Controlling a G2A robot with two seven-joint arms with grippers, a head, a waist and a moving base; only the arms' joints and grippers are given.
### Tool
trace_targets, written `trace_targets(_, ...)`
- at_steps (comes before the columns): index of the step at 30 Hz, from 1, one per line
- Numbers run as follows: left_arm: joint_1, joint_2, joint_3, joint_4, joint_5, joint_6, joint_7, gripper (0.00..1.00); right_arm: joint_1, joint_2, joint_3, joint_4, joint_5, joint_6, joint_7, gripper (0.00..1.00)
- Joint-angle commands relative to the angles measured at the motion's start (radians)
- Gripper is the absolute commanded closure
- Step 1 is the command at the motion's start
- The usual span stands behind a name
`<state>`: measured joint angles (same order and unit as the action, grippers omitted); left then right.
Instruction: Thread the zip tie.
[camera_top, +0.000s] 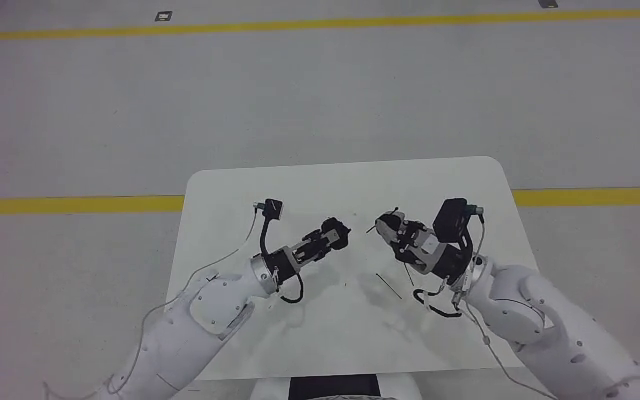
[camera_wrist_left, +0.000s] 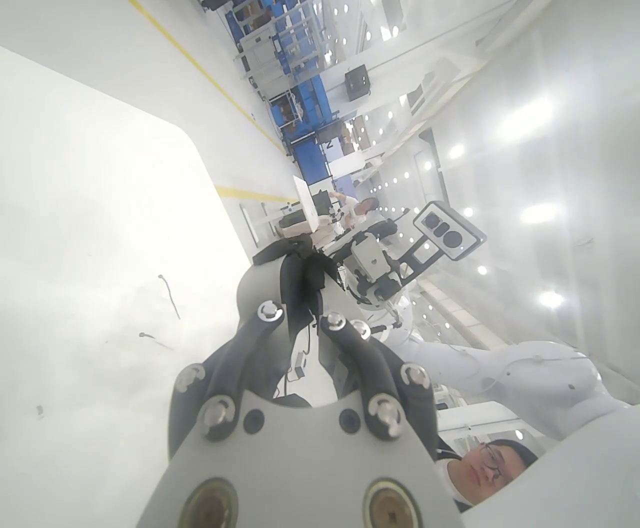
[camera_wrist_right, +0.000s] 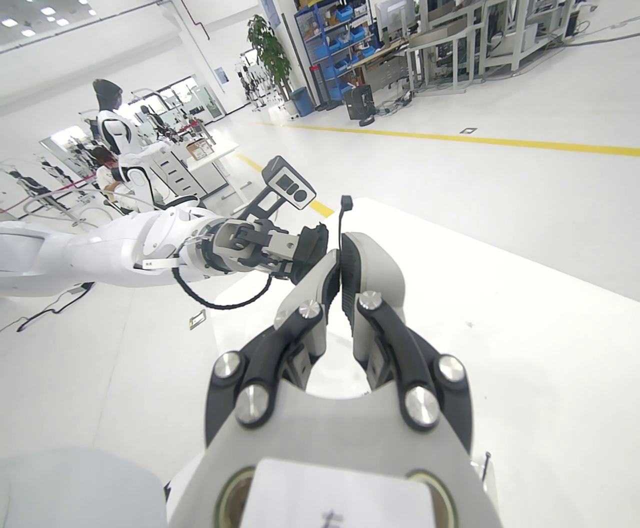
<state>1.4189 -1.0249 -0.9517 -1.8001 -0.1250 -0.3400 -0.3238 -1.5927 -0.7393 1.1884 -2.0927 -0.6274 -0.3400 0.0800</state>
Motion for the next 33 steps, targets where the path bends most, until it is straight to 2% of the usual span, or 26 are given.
trace_targets(1, 0.0, 0.0, 0.0, 0.0, 0.0, 0.0, 0.0, 1.0, -0.004, -0.005, -0.015, 0.002, -0.015, 0.0, -0.057, 1.0)
trace_targets(8, 0.0, 0.0, 0.0, 0.0, 0.0, 0.0, 0.0, 1.0, 0.019, -0.01, -0.099, 0.029, -0.065, 0.0, -0.173, 1.0)
trace_targets(14, 0.0, 0.0, 0.0, 0.0, 0.0, 0.0, 0.0, 1.0, 0.077, -0.013, -0.19, 0.057, -0.065, 0.0, -0.259, 1.0)
trace_targets(26, 0.0, 0.0, 0.0, 0.0, 0.0, 0.0, 0.0, 1.0, 0.077, -0.014, -0.19, 0.057, -0.066, 0.002, -0.258, 1.0)
trace_targets(29, 0.0, 0.0, 0.0, 0.0, 0.0, 0.0, 0.0, 1.0, 0.073, -0.02, -0.186, 0.056, -0.091, 0.015, -0.261, 1.0)
trace_targets(33, 0.0, 0.0, 0.0, 0.0, 0.0, 0.0, 0.0, 1.0, 0.059, -0.026, -0.172, 0.067, -0.108, 0.003, -0.286, 1.0)
